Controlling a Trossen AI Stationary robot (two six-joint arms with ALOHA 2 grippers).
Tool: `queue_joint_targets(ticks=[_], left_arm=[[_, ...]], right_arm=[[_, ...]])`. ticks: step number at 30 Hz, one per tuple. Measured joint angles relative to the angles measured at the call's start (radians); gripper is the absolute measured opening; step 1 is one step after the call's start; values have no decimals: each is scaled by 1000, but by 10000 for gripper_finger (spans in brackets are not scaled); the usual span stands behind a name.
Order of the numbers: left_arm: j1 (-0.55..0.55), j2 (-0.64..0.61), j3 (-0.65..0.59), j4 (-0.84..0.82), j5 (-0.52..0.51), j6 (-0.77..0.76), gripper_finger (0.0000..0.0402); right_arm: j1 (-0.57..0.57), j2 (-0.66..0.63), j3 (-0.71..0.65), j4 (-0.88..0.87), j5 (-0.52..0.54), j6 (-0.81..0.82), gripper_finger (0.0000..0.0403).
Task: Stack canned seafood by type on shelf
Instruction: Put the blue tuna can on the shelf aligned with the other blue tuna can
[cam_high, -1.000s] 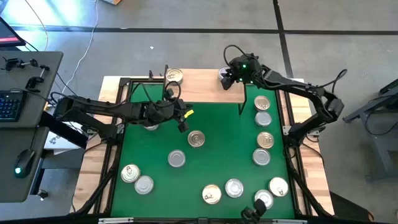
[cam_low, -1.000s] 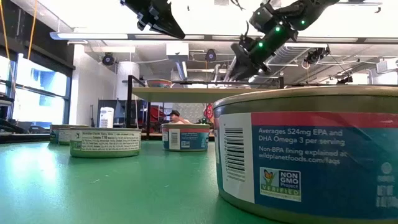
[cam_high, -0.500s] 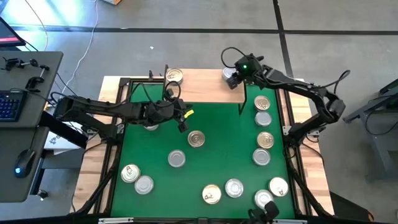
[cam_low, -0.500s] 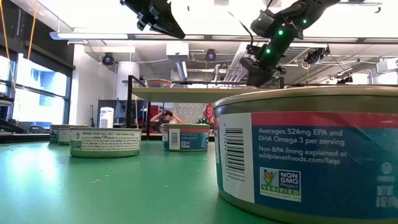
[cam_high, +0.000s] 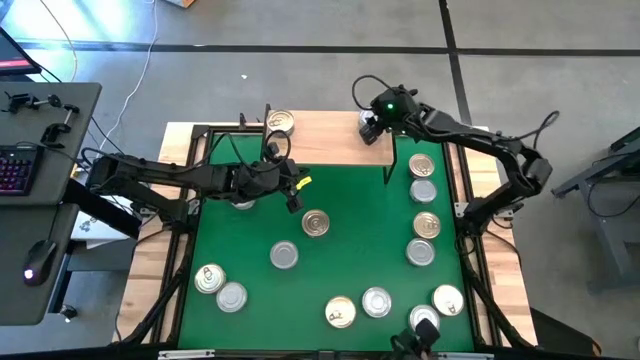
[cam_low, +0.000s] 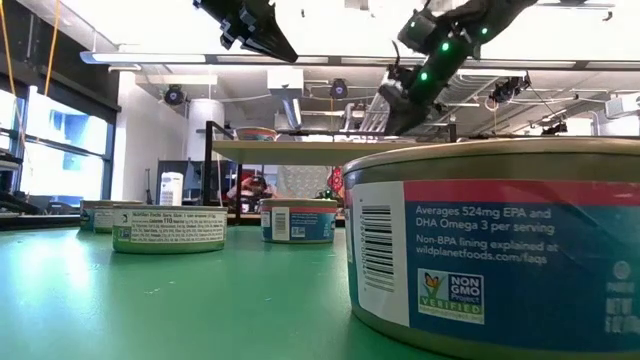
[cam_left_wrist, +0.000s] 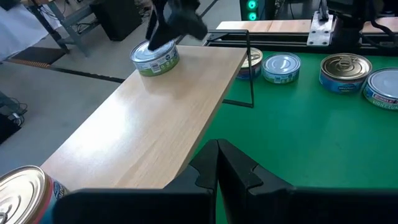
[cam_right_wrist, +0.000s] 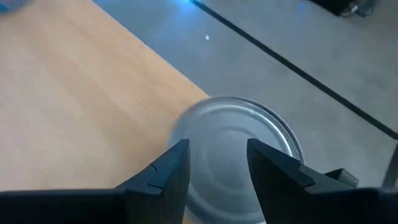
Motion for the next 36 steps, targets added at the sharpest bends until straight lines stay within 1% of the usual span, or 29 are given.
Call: queue_joint_targets(ticks=[4,12,21,25,28,30,32,36], left_arm=[[0,0,0,-12,0,0,0],[0,0,0,-33,0,-9,0],[0,0,0,-33,0,-16,0],[0,0,0,-33,0,-17,0],[-10,0,0,-37,-1,-18,0],[-27,0,0,-51,-9,-19,0],[-51,0,0,-80,-30,-33,0],[-125,0,0,-151,-87,-94,0]], right_arm=[[-26,15,1,-8,-15,4,149],[-32,-4,2,-58,-11,26,135],[-32,-6,73,-134,-8,30,134],[-13,-9,112,-144,-11,10,134],[23,-32,117,-125,-47,-36,133],[65,-64,81,-78,-90,-61,134],[125,-107,14,-18,-131,-80,134],[291,-200,-184,151,-172,-87,133]])
